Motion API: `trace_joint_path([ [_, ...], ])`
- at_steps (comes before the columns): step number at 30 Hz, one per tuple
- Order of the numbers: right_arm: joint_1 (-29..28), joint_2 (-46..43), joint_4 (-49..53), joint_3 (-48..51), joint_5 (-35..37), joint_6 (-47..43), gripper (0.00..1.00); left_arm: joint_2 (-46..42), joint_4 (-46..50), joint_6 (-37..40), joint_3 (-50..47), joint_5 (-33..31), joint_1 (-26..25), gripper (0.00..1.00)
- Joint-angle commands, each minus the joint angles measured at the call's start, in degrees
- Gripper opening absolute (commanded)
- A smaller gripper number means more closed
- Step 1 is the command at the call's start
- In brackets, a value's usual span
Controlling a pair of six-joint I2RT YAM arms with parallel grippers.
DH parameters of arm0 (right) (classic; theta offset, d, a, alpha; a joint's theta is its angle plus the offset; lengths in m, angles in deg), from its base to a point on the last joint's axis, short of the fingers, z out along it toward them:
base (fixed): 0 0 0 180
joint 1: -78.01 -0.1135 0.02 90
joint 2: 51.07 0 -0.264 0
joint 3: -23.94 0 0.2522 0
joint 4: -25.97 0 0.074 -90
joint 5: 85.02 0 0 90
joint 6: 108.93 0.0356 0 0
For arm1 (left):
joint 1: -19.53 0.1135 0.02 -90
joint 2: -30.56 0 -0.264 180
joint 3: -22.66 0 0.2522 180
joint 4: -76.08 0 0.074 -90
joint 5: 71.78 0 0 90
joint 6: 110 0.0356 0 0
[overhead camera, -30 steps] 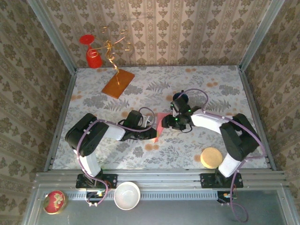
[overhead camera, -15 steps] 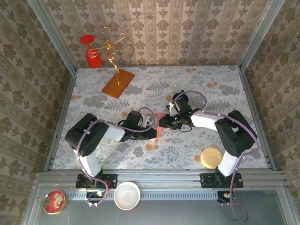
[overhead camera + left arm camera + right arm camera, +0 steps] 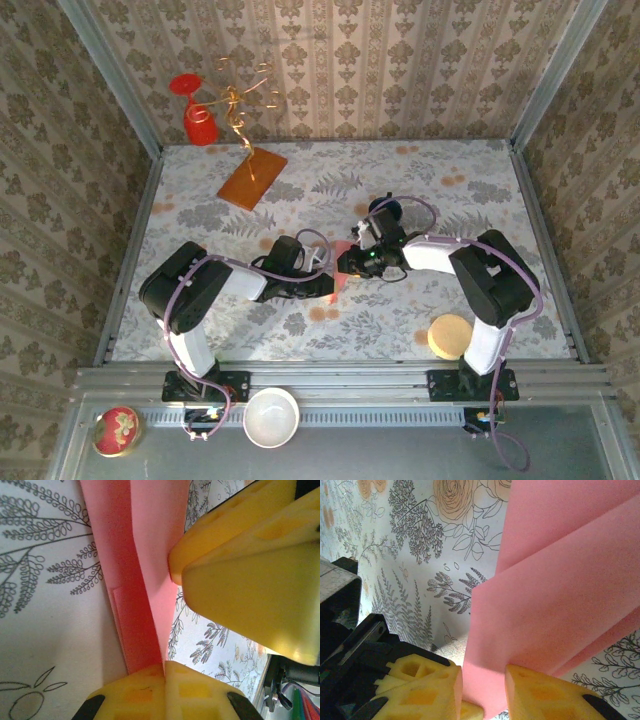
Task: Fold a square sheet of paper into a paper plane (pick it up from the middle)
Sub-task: Fold the wing for the fifth time at the center of the table.
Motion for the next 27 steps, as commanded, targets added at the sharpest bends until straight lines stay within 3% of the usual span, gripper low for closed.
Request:
trace_joint_path([
  [1, -0.16, 1.56, -0.5, -1.65, -1.85, -0.3, 0.31, 6.82, 7.96, 1.28, -2.91, -8.04, -1.17, 0.06],
  [27, -0.95, 5.32, 5.36, -4.78, 1.56, -1.27, 0.32, 6.2, 8.48, 1.57, -2.65, -7.62, -1.16, 0.07],
])
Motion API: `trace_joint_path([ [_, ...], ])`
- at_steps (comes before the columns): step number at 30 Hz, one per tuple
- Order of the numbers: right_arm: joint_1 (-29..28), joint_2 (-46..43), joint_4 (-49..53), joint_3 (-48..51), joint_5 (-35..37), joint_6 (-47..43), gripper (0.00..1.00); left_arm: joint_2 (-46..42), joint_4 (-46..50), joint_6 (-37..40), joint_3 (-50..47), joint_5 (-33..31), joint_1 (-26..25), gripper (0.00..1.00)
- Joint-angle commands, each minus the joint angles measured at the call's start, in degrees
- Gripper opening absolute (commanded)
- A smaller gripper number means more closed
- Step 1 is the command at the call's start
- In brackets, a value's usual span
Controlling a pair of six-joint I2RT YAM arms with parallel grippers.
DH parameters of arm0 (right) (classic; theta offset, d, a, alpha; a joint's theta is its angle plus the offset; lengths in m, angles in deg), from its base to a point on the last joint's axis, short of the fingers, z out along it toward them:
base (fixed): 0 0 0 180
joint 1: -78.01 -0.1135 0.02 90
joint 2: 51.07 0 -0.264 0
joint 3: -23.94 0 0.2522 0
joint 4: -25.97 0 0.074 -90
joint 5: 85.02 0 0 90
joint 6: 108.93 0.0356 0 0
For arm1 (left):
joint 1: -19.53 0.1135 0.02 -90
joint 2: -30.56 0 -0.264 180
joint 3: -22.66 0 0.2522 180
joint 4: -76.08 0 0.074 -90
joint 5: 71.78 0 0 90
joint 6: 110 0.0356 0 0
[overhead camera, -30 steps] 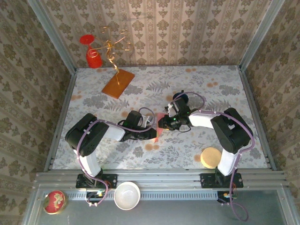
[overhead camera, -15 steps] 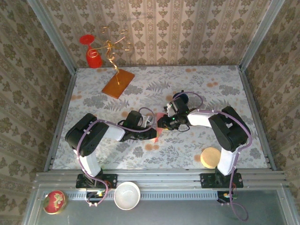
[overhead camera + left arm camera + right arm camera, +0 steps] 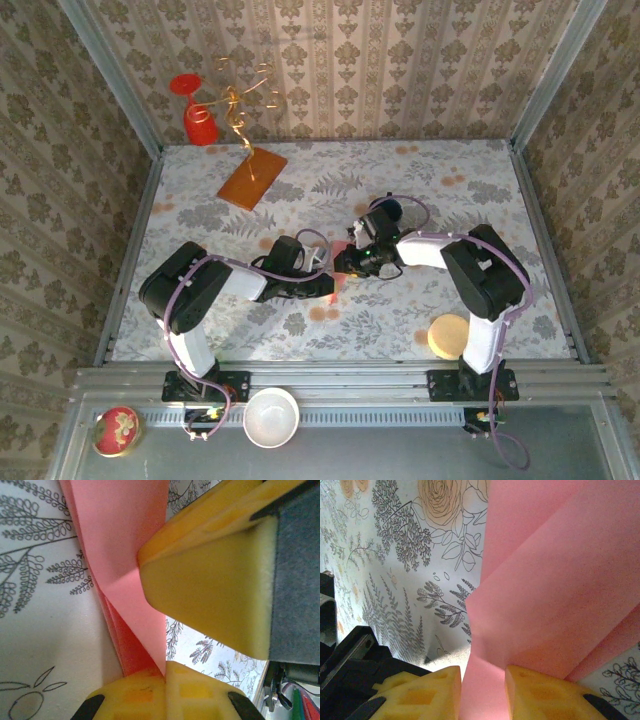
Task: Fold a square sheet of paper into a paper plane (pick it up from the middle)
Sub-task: Fold the wing for the fifth time at the center of the table.
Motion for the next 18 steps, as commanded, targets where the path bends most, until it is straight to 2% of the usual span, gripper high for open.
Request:
trace_joint_path([
  [1, -0.36, 1.58, 3.3, -1.19, 1.73, -1.21, 0.32, 6.0, 8.53, 1.46, -2.66, -7.62, -1.2, 0.07],
  [18, -0.49, 2.3, 5.88, -1.77, 3.99, -0.3, 0.32, -8.45, 15.12, -2.49, -3.49, -7.91, -2.22, 0.14],
])
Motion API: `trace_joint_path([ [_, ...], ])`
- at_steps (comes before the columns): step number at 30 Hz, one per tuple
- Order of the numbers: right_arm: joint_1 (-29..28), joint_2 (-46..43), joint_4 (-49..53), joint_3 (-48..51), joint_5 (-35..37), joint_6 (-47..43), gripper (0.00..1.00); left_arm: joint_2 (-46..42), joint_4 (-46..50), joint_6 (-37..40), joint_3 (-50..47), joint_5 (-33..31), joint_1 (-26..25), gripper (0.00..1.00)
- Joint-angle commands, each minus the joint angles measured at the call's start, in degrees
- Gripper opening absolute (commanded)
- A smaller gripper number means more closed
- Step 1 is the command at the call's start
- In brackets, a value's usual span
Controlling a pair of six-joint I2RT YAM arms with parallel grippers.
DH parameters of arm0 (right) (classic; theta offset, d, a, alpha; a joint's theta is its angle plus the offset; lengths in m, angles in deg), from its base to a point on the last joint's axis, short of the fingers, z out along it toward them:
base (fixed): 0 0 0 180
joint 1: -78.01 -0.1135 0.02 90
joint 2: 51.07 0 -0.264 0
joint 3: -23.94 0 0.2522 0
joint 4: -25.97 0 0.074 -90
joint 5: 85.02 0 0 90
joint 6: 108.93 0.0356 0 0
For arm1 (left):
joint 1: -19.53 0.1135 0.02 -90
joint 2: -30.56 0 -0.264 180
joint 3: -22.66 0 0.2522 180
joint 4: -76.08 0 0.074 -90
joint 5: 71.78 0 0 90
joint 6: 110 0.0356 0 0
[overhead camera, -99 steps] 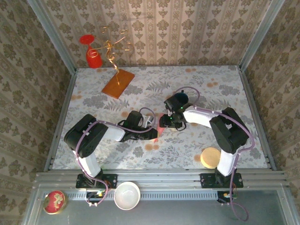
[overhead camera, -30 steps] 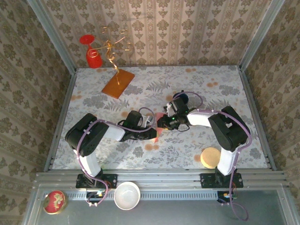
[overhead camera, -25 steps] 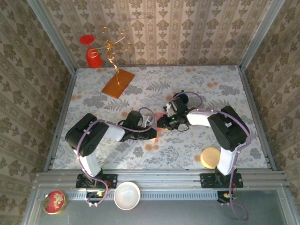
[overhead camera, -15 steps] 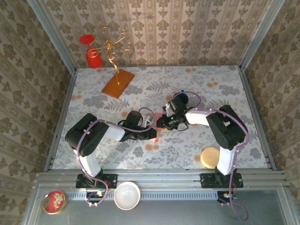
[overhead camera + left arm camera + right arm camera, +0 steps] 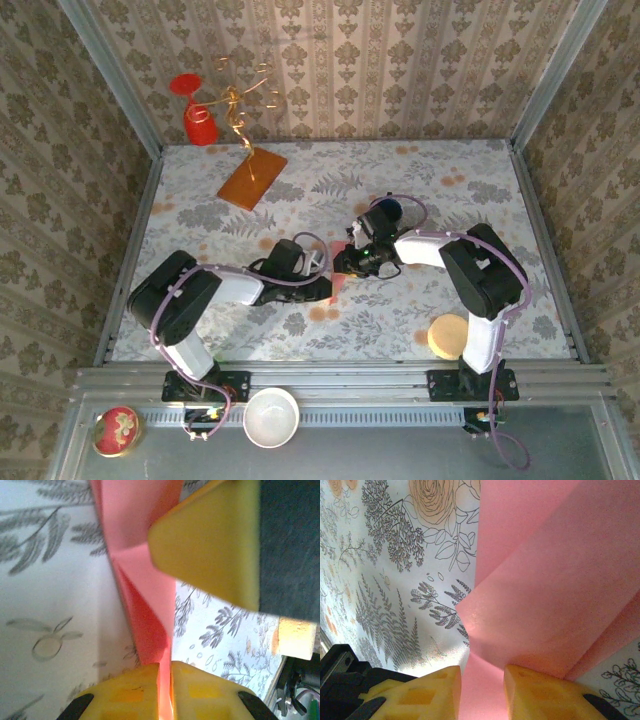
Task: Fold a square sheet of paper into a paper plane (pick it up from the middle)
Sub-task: Fold the wing for the fifth time at the center of the table.
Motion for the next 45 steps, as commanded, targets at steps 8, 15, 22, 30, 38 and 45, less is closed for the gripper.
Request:
trace_joint_path([
  [8, -0.21, 1.98, 3.57, -0.46, 2.87, 0.0, 0.32, -1.61, 6.32, -3.74, -1.51, -0.27, -1.76, 0.13],
  [15, -0.21, 1.84, 3.6, -0.16, 3.06, 0.09, 0.32, -2.51, 5.53, -5.05, -0.81, 0.26, -1.97, 0.12],
  [22, -0.21, 1.86, 3.63, -0.05, 3.38, 0.42, 0.32, -3.4, 5.34, -6.24, -0.28, -0.1, -1.79, 0.13],
  [30, -0.21, 2.63, 4.59, -0.4, 3.78, 0.77, 0.3, -3.55, 8.83, -4.79, 0.92, 0.14, -2.58, 0.12],
  [38, -0.21, 2.31, 5.6, -0.3, 4.54, 1.3, 0.27, -13.53, 16.7, -1.6, 2.86, -6.77, -1.53, 0.16],
  [45, -0.22, 2.8, 6.19, -0.75, 4.7, 2.3, 0.21, -9.08, 13.97, -2.45, 7.01, -5.64, -1.34, 0.11],
])
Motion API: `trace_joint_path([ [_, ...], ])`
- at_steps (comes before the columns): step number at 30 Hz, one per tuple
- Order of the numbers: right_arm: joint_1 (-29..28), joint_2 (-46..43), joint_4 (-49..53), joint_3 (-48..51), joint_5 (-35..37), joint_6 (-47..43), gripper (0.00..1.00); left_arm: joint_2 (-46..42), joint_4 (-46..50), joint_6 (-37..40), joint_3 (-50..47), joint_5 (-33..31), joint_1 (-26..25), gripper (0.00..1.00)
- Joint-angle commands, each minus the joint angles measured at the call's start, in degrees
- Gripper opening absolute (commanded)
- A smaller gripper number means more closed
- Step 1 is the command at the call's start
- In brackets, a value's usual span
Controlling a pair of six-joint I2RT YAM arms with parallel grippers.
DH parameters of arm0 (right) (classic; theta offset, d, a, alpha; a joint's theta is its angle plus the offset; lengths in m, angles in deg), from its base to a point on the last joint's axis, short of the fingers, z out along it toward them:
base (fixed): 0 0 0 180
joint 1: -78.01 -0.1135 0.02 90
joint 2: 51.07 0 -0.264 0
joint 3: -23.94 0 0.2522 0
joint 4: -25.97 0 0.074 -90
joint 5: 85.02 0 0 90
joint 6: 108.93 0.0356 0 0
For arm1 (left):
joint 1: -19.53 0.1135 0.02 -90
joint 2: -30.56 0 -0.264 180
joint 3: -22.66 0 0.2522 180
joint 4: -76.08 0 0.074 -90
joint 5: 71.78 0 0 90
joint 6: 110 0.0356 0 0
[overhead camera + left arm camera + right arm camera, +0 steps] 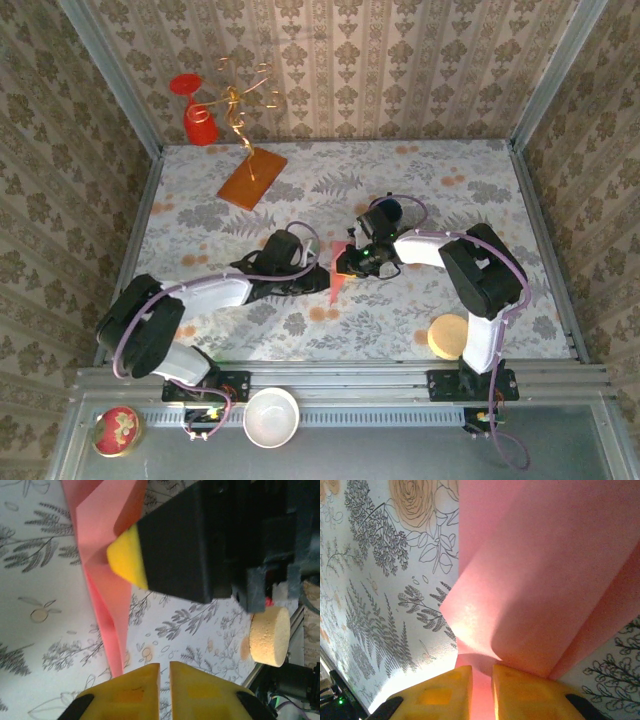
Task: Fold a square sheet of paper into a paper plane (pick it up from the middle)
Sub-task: Fold the wing for the fifth time at the center of the table.
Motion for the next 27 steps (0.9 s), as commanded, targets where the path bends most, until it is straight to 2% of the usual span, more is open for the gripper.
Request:
trace_joint_path([
  [1, -0.11, 2.45, 4.73, -0.43, 2.78, 1.3, 0.19, 3.77, -0.56, 0.24, 2.71, 0.38, 0.13, 0.1],
  [9, -0.1, 2.5, 4.49, -0.43, 2.88, 3.82, 0.14, 10.48, -0.18, 0.47, 7.5, 1.79, -0.69, 0.04],
  [27, -0.19, 3.26, 4.73, -0.43, 3.35, 6.12, 0.12, 14.39, 5.21, 1.13, 8.71, 0.55, -2.24, 0.01],
])
